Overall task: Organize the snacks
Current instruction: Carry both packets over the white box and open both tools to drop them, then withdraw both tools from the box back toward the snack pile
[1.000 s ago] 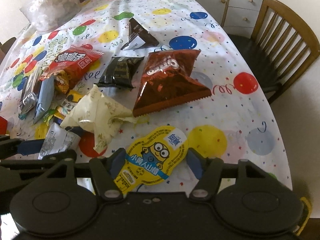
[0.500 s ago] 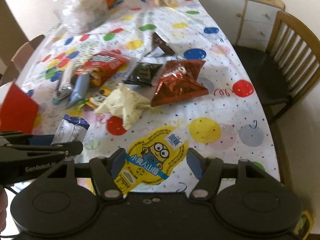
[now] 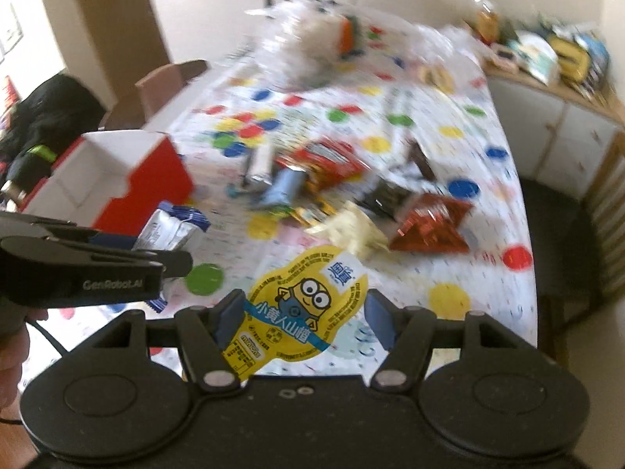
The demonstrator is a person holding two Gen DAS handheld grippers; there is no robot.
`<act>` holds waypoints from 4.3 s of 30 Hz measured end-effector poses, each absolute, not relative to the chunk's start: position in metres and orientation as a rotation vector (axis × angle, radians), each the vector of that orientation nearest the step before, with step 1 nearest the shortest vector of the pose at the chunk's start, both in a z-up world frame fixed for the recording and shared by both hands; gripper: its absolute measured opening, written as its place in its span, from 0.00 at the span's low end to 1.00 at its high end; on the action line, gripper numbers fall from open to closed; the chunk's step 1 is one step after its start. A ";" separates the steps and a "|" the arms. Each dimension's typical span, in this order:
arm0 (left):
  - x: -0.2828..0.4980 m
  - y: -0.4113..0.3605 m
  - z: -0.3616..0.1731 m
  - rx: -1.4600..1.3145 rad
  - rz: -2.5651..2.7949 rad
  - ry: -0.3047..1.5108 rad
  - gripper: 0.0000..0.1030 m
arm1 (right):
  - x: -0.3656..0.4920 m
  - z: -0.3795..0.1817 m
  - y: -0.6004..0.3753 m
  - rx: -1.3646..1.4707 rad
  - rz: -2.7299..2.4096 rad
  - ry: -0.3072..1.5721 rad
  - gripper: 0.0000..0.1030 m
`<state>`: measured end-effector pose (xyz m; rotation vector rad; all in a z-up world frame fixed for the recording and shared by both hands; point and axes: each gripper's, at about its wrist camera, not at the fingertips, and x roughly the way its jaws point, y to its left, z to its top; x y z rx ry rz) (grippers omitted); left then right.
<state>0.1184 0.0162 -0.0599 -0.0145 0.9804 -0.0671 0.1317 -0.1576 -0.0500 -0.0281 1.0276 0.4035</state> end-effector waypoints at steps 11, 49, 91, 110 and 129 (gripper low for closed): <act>0.113 0.092 -0.027 -0.039 -0.017 0.922 0.44 | 0.130 -0.004 -0.092 -0.111 0.550 0.931 0.63; 0.197 0.307 -0.130 0.002 0.024 1.165 0.44 | 0.195 -0.104 0.181 -0.318 0.630 1.099 0.63; 0.152 0.297 -0.066 -0.006 -0.080 0.958 0.62 | 0.177 -0.056 0.140 -0.149 0.545 1.021 0.81; 0.107 0.223 -0.020 0.005 -0.207 0.780 0.69 | 0.127 0.001 0.059 0.061 0.533 0.825 0.96; 0.116 0.090 -0.041 0.000 -0.278 0.812 0.79 | 0.106 -0.005 -0.078 0.107 0.498 0.779 1.00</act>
